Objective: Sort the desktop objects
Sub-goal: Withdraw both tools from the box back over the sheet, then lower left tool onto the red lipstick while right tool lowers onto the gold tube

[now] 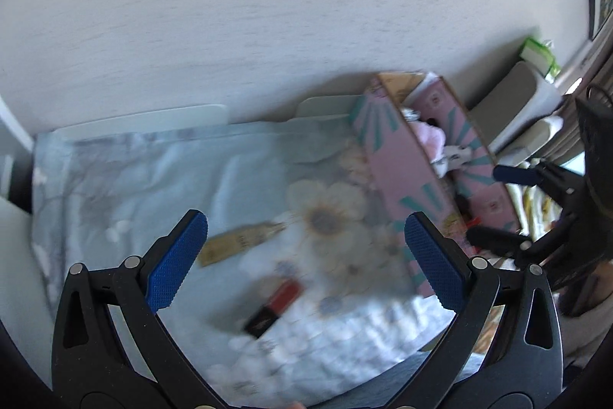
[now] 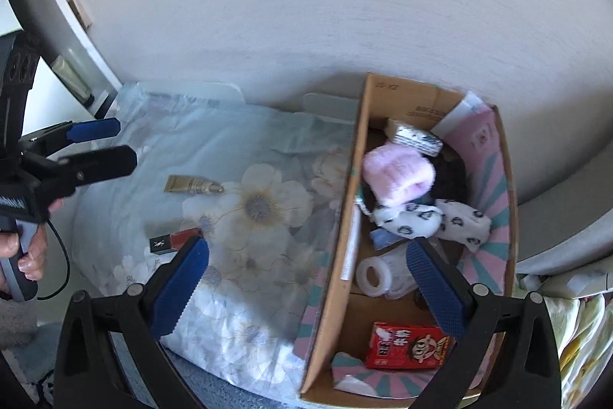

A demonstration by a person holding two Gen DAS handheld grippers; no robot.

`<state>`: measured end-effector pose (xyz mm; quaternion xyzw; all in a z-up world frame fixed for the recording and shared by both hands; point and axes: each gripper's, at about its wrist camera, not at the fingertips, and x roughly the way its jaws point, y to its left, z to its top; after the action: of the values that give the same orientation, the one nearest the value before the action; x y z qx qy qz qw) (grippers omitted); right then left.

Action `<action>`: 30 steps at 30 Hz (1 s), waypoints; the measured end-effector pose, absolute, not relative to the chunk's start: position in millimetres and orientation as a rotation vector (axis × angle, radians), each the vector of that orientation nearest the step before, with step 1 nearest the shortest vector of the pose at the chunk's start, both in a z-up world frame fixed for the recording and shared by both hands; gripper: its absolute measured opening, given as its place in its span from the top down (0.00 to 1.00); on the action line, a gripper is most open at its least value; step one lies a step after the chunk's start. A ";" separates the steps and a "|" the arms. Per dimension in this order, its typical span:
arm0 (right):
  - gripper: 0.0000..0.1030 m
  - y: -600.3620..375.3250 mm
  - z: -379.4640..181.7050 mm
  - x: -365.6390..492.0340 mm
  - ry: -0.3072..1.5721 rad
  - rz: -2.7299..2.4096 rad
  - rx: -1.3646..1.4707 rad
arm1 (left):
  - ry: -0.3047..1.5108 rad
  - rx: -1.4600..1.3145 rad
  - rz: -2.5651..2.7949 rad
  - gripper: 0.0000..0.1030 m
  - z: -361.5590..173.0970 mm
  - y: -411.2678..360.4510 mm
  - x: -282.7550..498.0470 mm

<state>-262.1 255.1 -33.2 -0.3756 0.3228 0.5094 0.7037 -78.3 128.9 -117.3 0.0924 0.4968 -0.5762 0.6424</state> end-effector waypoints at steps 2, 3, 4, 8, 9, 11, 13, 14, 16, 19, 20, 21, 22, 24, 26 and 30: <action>0.00 259.4 -34.2 -265.7 0.732 1.143 -0.831 | 1.123 0.220 -1.298 0.00 -120.2 137.7 -71.9; 0.00 261.5 -34.0 -268.0 0.736 1.150 -0.822 | 1.118 0.222 -1.292 0.00 -121.2 141.5 -68.9; 0.00 264.7 -34.1 -269.7 0.751 1.160 -0.816 | 1.113 0.221 -1.285 0.00 -123.5 147.6 -64.8; 0.00 279.5 -40.4 -278.5 0.770 1.185 -0.862 | 1.122 0.225 -1.266 0.00 -136.1 163.4 -55.6; 0.00 282.4 -42.1 -282.5 0.766 1.191 -0.880 | 1.131 0.230 -1.261 0.00 -141.3 165.9 -54.1; 0.00 290.7 -48.6 -289.2 0.769 1.191 -0.933 | 1.151 0.241 -1.260 0.01 -152.2 171.9 -53.9; 0.00 298.6 -56.1 -294.7 0.758 1.193 -0.988 | 1.164 0.265 -1.274 0.01 -163.0 174.6 -57.2; 0.00 302.8 -60.3 -297.3 0.751 1.200 -1.016 | 1.165 0.282 -1.286 0.01 -168.7 175.3 -60.5; 0.00 312.5 -68.2 -304.3 0.732 1.245 -1.062 | 1.156 0.326 -1.316 0.01 -178.3 175.1 -69.3; 0.00 332.2 -83.5 -312.1 0.700 1.292 -1.163 | 1.127 0.397 -1.376 0.03 -191.9 171.1 -86.0; 0.01 339.0 -88.8 -314.4 0.684 1.305 -1.198 | 1.118 0.422 -1.398 0.05 -197.0 168.4 -92.1; 0.02 347.1 -94.9 -317.7 0.662 1.324 -1.237 | 1.110 0.449 -1.422 0.06 -202.5 165.0 -98.2; 0.02 357.3 -104.1 -321.8 0.640 1.352 -1.292 | 1.097 0.478 -1.446 0.10 -208.3 161.4 -105.0; 0.05 373.4 -122.2 -328.1 0.613 1.387 -1.385 | 1.071 0.532 -1.491 0.13 -217.5 153.6 -117.9; 0.09 386.9 -141.6 -335.1 0.581 1.423 -1.474 | 1.043 0.582 -1.530 0.16 -225.4 146.5 -129.4; 0.33 406.6 -176.0 -347.1 0.535 1.504 -1.621 | 1.030 0.635 -1.573 0.19 -239.4 136.9 -143.2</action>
<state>-347.1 406.6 -176.0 -0.6467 0.2136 0.6000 0.4197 -143.2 136.9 -239.4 0.2678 0.4347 -0.6636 0.5468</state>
